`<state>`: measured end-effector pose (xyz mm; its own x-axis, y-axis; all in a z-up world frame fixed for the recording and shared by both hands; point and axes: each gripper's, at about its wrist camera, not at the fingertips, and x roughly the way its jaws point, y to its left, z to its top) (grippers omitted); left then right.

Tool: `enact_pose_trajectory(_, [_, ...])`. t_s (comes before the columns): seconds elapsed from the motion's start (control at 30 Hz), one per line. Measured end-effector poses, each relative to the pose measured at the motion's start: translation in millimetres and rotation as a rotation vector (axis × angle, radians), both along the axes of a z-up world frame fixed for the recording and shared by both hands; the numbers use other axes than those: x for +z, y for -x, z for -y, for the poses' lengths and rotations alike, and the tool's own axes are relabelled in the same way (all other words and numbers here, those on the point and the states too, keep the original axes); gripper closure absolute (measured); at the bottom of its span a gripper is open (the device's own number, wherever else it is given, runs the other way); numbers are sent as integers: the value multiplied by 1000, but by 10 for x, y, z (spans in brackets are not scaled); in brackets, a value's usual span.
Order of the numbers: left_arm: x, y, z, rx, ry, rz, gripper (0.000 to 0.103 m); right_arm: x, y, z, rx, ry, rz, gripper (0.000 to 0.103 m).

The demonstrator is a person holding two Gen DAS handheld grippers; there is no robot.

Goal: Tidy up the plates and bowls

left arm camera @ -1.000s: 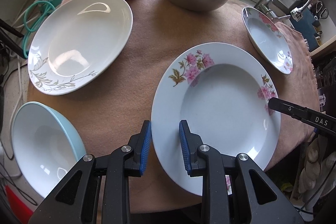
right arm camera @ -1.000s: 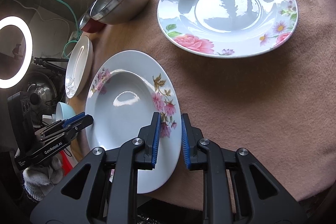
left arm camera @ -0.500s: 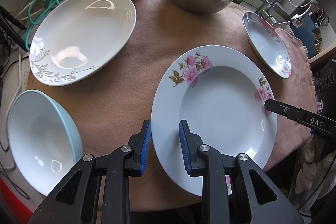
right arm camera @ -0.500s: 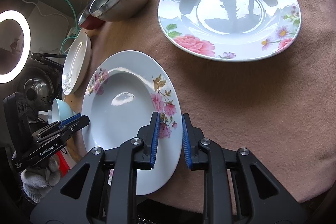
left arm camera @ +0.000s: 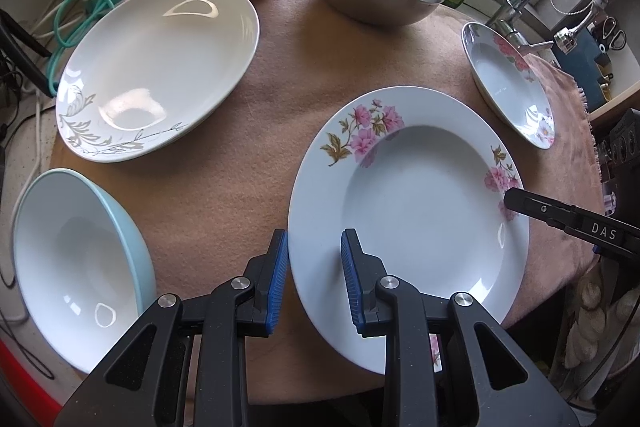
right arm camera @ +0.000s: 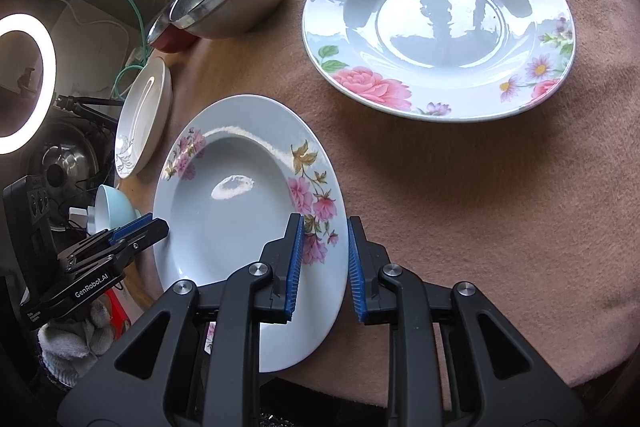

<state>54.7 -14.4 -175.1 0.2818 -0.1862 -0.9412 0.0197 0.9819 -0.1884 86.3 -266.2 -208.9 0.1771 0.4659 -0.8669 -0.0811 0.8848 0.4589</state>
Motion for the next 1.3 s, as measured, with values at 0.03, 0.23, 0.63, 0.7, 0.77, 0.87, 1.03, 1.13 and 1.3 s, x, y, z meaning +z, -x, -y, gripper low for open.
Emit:
enact_pose_trajectory(0.03, [0, 0, 1, -2, -1, 1, 78, -4, 0, 3, -1, -1, -2, 81])
enact_pose_trajectory(0.23, [26, -25, 24, 2, -6, 5, 77, -14, 8, -3, -6, 11, 4, 77])
enact_pose_trajectory(0.63, [277, -66, 67, 15, -9, 99, 76, 254, 120, 205, -29, 83, 124, 55])
enact_pose_trajectory(0.7, [297, -80, 81, 13, -5, 108, 76, 327, 134, 292, -49, 89, 153, 50])
enact_pose_trajectory(0.77, [310, -102, 117, 9, 1, 115, 76, 393, 139, 388, -69, 77, 183, 41])
enact_pose_trajectory(0.87, [331, -115, 166, 10, 15, 127, 71, 486, 157, 527, -89, 89, 237, 39])
enact_pose_trajectory(1.03, [367, -180, 347, -6, 38, 159, 61, 619, 138, 713, -91, 101, 294, 30])
enact_pose_trajectory(1.13, [385, -244, 483, -15, 44, 171, 56, 681, 79, 815, -89, 118, 313, 29])
enact_pose_trajectory(1.3, [435, -360, 721, -12, 64, 212, 53, 717, -70, 965, -99, 209, 323, 29])
